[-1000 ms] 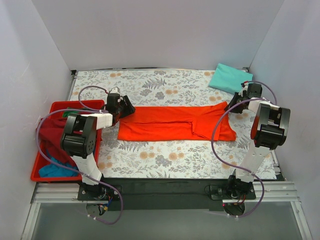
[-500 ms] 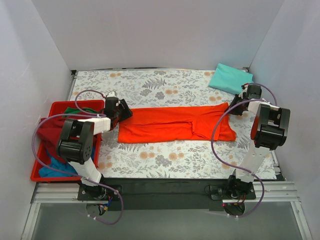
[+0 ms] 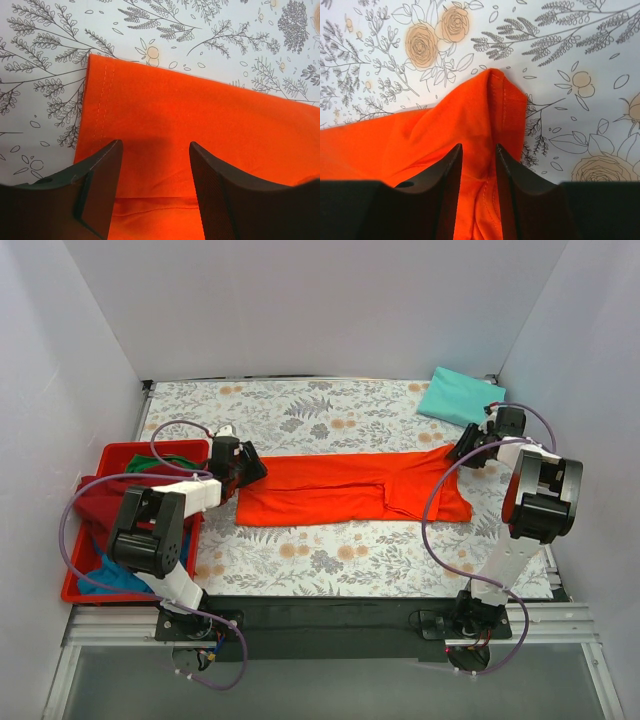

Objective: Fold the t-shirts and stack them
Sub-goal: Fold the tshirt

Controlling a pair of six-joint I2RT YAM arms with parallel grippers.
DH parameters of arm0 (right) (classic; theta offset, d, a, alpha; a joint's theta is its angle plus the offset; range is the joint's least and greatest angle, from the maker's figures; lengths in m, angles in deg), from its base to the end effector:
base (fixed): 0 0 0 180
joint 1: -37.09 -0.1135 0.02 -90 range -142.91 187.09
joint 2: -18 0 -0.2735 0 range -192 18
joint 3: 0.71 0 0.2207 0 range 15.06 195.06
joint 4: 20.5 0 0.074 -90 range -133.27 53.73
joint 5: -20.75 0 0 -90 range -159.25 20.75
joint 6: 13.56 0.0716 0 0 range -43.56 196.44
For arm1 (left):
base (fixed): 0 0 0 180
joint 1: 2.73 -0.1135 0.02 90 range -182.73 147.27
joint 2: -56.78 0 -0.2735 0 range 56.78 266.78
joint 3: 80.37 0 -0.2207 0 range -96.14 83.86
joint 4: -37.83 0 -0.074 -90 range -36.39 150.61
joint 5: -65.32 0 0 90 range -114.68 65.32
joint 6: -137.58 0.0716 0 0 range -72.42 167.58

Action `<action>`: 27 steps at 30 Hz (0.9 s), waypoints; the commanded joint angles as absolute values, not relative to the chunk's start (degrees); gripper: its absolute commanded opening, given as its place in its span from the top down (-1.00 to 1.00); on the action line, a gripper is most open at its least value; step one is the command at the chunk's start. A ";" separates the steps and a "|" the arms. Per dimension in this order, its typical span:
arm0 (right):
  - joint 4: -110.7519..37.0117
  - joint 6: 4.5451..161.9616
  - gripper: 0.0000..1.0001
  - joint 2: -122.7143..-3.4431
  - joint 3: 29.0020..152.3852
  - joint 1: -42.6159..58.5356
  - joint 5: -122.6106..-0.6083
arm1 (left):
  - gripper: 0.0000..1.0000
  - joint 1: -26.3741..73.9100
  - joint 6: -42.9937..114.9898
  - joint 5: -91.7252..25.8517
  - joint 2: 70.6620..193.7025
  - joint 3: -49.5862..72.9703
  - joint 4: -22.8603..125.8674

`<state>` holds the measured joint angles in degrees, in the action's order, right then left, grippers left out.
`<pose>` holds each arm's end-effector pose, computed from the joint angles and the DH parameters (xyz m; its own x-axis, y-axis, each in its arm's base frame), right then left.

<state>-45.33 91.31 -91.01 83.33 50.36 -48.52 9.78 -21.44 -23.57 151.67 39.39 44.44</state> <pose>0.3953 -0.0672 0.1712 -0.7205 0.4165 -0.5545 0.1833 0.8855 0.4269 0.3267 -0.0711 0.1645 -0.4195 -0.8632 -0.2811 -0.5287 0.4840 -0.6973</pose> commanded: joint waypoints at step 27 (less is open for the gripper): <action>-44.71 91.99 0.25 -97.22 93.02 50.62 -48.68 | -0.10 9.84 -18.69 -25.47 158.29 29.55 45.52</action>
<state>-45.27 91.73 -96.87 91.94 50.36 -48.32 9.83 -19.69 -25.56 157.94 31.50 45.49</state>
